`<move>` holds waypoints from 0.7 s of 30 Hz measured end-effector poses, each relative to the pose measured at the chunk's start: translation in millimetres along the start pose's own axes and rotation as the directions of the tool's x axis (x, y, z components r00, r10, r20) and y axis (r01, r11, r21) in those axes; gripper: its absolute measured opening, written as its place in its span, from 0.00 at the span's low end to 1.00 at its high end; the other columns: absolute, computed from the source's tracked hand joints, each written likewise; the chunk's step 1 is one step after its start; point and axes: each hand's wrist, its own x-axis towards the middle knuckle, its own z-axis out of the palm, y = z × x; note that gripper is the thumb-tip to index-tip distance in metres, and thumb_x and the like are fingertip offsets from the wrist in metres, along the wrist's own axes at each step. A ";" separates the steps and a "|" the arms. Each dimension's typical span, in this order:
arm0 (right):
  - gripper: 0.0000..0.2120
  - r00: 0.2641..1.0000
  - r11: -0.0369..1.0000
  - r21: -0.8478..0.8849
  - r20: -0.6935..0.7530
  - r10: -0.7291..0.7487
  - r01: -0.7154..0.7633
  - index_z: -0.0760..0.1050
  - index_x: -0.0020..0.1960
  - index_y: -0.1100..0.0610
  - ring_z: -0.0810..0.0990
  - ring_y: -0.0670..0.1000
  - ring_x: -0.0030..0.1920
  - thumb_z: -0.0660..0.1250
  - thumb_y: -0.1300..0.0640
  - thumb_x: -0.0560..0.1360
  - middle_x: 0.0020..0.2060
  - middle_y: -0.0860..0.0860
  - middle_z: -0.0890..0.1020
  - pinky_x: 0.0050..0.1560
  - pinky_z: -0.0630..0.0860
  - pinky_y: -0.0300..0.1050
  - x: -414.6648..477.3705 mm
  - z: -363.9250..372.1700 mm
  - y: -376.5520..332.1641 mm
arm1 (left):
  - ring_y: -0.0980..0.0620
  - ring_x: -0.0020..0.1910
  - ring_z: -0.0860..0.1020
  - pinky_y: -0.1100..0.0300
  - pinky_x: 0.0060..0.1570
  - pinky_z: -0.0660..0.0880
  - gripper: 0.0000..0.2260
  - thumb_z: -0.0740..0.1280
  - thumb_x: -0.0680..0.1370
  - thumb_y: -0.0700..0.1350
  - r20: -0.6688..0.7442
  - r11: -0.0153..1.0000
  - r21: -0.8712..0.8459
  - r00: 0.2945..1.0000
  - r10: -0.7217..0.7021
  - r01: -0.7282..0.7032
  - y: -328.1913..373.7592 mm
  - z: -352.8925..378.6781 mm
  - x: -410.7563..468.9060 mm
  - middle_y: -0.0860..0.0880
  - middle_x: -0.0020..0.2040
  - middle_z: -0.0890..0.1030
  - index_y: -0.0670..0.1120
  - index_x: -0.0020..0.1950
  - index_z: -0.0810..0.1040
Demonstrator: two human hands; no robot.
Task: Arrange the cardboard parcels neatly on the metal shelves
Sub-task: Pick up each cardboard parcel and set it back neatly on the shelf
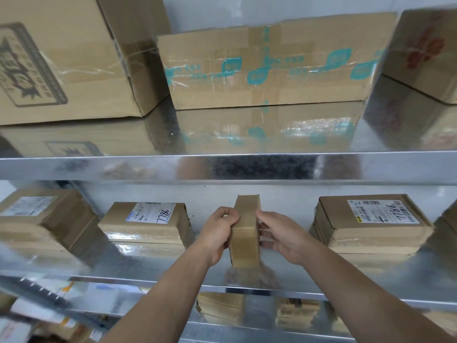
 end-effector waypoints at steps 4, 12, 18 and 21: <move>0.12 1.000 0.999 -0.034 0.001 0.012 -0.012 0.78 0.63 0.58 0.85 0.53 0.55 0.67 0.54 0.83 0.54 0.54 0.86 0.50 0.81 0.47 6.1 1.1 14.0 | 0.48 0.48 0.78 0.54 0.43 0.75 0.12 0.65 0.81 0.38 0.004 1.000 0.011 1.000 -0.025 0.025 -9.1 1.0 2.5 0.44 0.55 0.79 0.49 0.64 0.72; 0.12 0.999 0.999 -0.047 -0.034 0.015 -0.017 0.75 0.64 0.56 0.85 0.55 0.53 0.68 0.59 0.81 0.55 0.56 0.84 0.41 0.80 0.45 13.0 3.8 28.8 | 0.49 0.54 0.82 0.54 0.42 0.80 0.12 0.68 0.82 0.44 0.027 0.996 0.001 0.996 -0.084 0.084 -23.3 2.7 12.4 0.45 0.56 0.84 0.46 0.65 0.76; 0.12 0.996 0.993 -0.113 -0.093 0.009 -0.020 0.74 0.61 0.54 0.85 0.53 0.50 0.71 0.53 0.80 0.53 0.55 0.84 0.40 0.81 0.44 16.9 3.0 39.7 | 0.46 0.51 0.83 0.49 0.51 0.82 0.16 0.69 0.81 0.43 0.038 0.989 0.030 0.989 -0.145 0.144 -35.2 9.2 17.5 0.42 0.55 0.84 0.46 0.67 0.72; 0.11 0.995 0.992 -0.126 -0.097 -0.002 -0.011 0.76 0.60 0.55 0.86 0.52 0.49 0.72 0.55 0.80 0.51 0.55 0.85 0.45 0.84 0.47 21.6 2.5 47.7 | 0.46 0.51 0.83 0.55 0.45 0.82 0.17 0.68 0.82 0.41 0.065 0.987 0.017 0.985 -0.161 0.161 -40.3 8.3 20.3 0.41 0.55 0.84 0.43 0.70 0.71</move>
